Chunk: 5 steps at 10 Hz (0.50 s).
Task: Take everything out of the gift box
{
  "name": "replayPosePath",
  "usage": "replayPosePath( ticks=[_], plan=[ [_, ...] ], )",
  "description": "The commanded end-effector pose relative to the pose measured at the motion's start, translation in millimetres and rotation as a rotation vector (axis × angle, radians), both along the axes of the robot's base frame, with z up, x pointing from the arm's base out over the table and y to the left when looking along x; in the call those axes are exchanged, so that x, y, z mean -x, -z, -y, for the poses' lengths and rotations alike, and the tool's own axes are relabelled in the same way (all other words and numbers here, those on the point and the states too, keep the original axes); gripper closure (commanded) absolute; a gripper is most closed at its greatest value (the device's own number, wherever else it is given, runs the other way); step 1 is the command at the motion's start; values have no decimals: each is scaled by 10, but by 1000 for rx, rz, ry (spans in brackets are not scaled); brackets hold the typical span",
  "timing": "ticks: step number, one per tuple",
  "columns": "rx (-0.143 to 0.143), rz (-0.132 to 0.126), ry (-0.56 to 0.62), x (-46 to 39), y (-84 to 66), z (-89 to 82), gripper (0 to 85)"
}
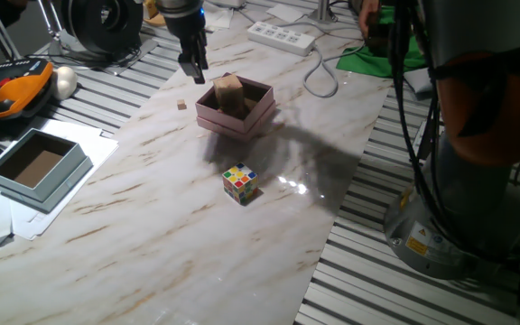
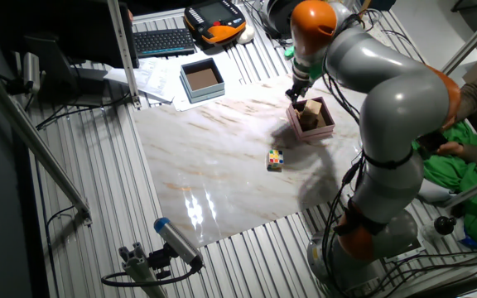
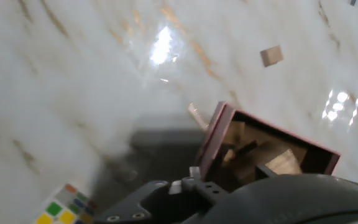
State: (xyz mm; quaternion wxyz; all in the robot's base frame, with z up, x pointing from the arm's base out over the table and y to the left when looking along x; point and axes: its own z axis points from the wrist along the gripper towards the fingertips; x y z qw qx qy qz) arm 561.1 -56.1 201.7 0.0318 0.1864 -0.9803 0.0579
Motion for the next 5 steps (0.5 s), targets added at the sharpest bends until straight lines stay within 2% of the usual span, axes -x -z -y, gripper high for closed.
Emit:
replayPosePath(
  ticks=[1, 2, 3, 5],
  plan=[
    [0, 0, -4, -27, 40, 276, 170],
    [-6, -1, 5, -45, 135, 375, 170],
    [-2, -13, -5, -54, 215, 432, 0],
    [-3, -26, -21, -45, 352, 544, 0]
  ],
)
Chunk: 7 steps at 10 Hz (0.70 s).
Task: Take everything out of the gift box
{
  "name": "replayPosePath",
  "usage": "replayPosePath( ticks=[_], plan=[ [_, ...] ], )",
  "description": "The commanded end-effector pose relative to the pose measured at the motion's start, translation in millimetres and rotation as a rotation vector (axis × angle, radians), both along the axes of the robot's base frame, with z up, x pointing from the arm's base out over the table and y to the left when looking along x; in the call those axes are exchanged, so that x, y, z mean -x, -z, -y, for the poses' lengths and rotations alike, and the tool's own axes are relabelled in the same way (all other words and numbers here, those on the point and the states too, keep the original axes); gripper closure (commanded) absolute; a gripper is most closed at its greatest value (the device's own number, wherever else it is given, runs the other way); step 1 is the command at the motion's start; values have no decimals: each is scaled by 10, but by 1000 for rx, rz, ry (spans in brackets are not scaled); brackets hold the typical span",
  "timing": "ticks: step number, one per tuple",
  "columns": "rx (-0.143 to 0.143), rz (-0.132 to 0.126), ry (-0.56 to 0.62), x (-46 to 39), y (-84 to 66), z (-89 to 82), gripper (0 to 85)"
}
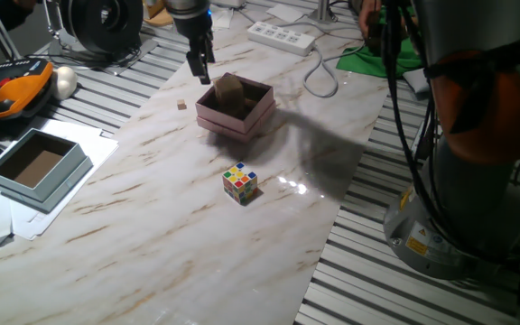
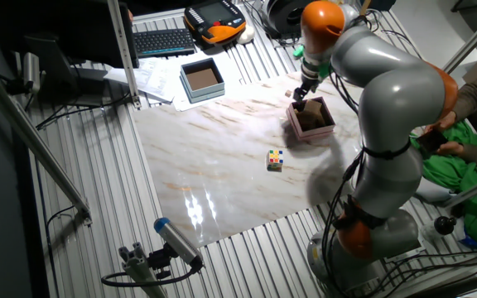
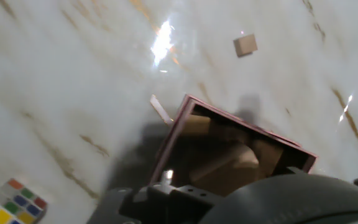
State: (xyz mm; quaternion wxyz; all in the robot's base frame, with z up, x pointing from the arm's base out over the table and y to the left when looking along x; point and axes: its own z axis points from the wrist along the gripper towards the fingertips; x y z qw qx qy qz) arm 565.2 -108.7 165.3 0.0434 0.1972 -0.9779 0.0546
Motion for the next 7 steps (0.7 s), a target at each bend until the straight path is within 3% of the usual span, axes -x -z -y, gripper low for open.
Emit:
replayPosePath(
  ticks=[1, 7],
  plan=[
    [-2, -3, 0, 16, 41, 48, 0],
    [-14, -4, -3, 144, 276, 154, 0]
  ],
)
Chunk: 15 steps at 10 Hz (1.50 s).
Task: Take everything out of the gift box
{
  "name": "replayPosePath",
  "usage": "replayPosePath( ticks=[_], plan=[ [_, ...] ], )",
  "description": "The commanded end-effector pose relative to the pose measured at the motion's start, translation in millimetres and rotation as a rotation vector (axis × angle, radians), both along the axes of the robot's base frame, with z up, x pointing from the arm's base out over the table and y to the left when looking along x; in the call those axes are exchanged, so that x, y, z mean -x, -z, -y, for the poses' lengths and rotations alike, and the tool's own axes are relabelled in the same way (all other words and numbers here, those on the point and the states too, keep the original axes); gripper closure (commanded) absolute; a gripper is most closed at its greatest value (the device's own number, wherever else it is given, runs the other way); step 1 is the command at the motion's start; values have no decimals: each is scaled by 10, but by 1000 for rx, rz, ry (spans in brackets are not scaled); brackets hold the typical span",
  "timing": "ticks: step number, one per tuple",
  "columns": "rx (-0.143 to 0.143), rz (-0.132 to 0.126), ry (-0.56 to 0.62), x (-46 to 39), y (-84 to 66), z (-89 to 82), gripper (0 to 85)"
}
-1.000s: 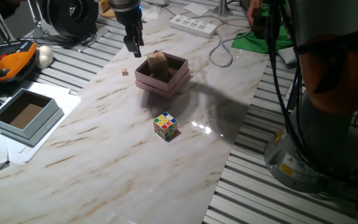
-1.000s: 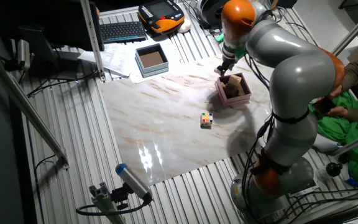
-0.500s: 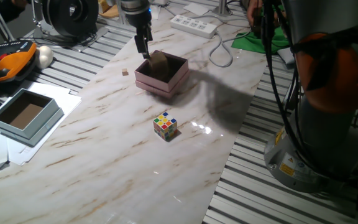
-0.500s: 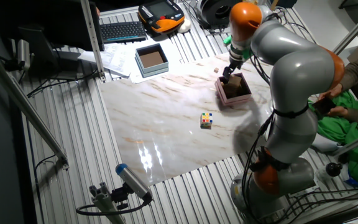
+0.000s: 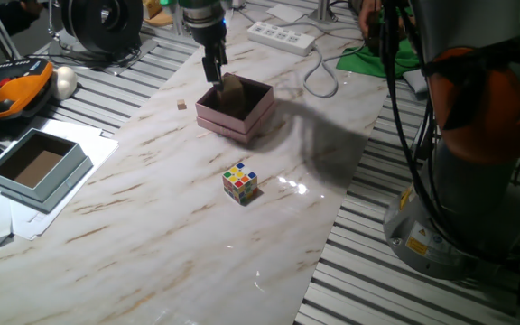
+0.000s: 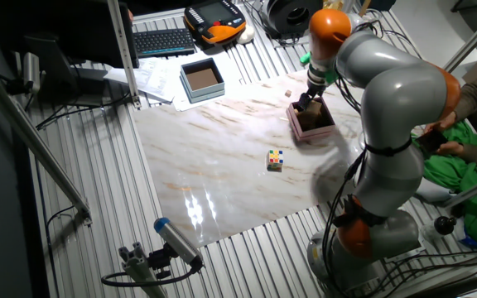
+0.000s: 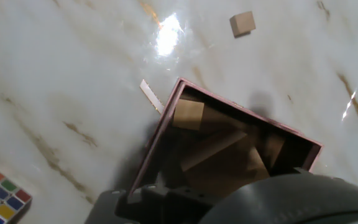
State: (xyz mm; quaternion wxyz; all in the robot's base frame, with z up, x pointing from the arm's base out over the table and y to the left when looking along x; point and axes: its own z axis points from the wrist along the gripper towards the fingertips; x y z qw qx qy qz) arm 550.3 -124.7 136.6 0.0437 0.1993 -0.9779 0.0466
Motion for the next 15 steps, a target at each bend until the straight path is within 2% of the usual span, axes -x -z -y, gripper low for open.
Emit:
replayPosePath(
  ticks=[1, 3, 5, 7, 9, 10, 11, 12, 13, 14, 15],
  plan=[
    [-6, 4, -3, 13, 57, 28, 0],
    [-17, 13, -6, 17, 193, 68, 0],
    [-20, 13, -6, 11, 244, 56, 0],
    [-39, 15, -7, 18, 279, 42, 0],
    [-59, 21, -20, 19, 296, 34, 340],
    [-58, 31, -34, 16, 294, 23, 340],
    [-66, 35, -42, 1, 271, 4, 510],
    [-64, 0, -40, -51, 176, -67, 680],
    [-60, -40, -36, -97, 16, -165, 850],
    [-53, -68, -8, -123, -213, -310, 850],
    [-53, -74, 13, -132, -328, -432, 850]
  ],
)
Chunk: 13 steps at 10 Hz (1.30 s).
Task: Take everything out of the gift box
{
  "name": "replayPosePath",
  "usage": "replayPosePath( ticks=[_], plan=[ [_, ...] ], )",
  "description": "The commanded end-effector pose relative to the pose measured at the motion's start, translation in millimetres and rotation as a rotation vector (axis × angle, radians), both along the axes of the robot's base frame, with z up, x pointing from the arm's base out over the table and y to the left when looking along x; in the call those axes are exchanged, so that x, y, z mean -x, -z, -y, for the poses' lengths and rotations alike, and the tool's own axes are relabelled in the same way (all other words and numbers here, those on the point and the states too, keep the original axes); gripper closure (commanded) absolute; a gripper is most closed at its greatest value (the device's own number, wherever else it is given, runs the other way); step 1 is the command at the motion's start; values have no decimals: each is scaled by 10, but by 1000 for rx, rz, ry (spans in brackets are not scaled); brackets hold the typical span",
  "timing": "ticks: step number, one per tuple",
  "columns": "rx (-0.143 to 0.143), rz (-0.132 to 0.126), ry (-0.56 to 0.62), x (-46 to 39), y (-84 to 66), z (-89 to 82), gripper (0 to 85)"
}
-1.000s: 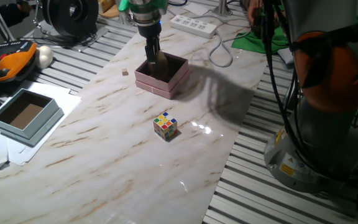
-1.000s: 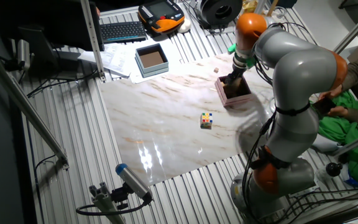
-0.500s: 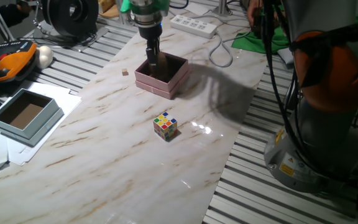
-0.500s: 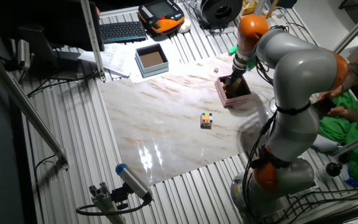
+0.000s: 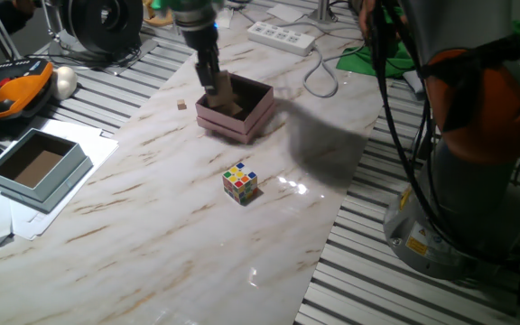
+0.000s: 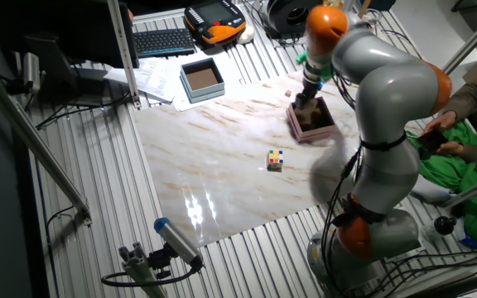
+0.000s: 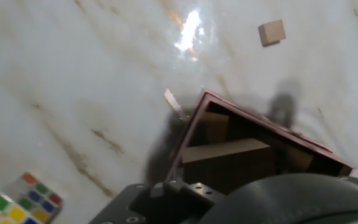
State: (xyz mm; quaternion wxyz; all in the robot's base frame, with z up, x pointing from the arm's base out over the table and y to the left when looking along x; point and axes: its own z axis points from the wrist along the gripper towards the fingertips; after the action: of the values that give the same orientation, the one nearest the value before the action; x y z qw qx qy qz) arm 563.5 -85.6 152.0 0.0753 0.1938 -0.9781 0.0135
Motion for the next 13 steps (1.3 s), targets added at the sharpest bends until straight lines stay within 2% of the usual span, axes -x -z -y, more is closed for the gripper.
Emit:
replayPosePath(
  ticks=[1, 2, 3, 6, 9, 10, 11, 12, 13],
  plan=[
    [4, -1, 20, -2, -235, -159, 850],
    [6, 9, 49, 19, -263, -274, 850],
    [6, 34, 84, 56, -257, -403, 850],
    [33, 87, 154, 136, -155, -683, 850],
    [25, 104, 158, 136, 27, -762, 850],
    [42, 115, 163, 139, 75, -770, 680],
    [43, 136, 177, 153, 129, -778, 510],
    [47, 147, 180, 157, 181, -793, 510],
    [46, 149, 185, 151, 225, -795, 340]
  ],
)
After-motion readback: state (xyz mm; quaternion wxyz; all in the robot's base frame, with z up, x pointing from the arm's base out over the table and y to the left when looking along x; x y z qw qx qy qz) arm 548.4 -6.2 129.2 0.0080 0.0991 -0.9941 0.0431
